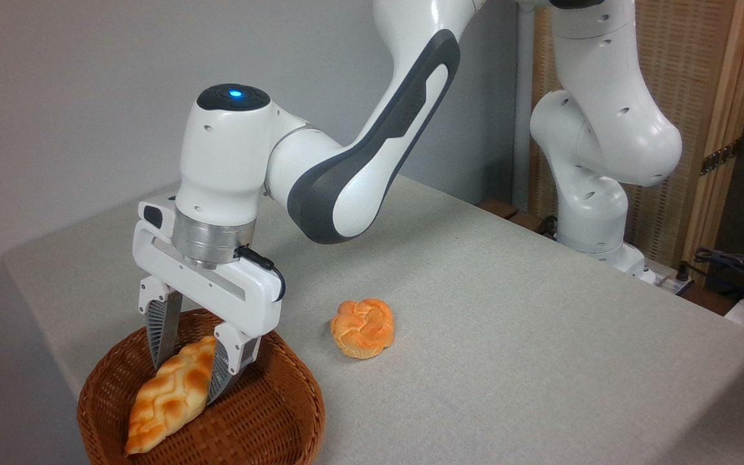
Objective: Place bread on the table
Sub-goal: 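Close the gripper on the braided bread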
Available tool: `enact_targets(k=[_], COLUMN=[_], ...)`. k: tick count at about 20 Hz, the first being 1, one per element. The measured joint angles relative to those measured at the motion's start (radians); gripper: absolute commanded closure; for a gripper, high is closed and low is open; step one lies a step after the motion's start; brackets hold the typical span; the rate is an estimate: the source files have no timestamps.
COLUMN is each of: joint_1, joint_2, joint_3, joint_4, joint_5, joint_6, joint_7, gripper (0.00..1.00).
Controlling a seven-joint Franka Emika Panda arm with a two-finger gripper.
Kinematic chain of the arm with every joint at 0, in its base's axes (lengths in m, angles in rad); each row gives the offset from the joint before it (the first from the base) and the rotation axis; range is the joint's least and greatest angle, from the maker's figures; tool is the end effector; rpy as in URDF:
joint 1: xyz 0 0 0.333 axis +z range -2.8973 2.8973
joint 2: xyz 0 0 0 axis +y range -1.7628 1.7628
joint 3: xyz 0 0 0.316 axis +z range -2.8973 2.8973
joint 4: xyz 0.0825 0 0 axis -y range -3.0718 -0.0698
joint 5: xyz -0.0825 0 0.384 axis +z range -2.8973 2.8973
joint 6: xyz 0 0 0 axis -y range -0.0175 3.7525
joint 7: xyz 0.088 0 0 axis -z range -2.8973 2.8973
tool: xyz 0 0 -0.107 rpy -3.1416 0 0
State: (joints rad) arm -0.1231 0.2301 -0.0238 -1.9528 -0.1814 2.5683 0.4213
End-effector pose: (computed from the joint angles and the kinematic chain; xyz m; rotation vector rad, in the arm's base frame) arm 0.6294 -0.0894 0.4025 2.9334 -0.6454 0.6064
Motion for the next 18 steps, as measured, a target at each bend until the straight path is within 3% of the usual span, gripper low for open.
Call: enact_targets(k=[12,18], joint_1=[0.002,0.002], joint_2=[-0.001,-0.072], joint_3=[0.000,0.001], joint_4=[0.002,0.008], joint_5=[0.007,0.011], joint_6=[0.000,-0.042], joint_7=[0.000,0.000], gripper=[0.41,0.37])
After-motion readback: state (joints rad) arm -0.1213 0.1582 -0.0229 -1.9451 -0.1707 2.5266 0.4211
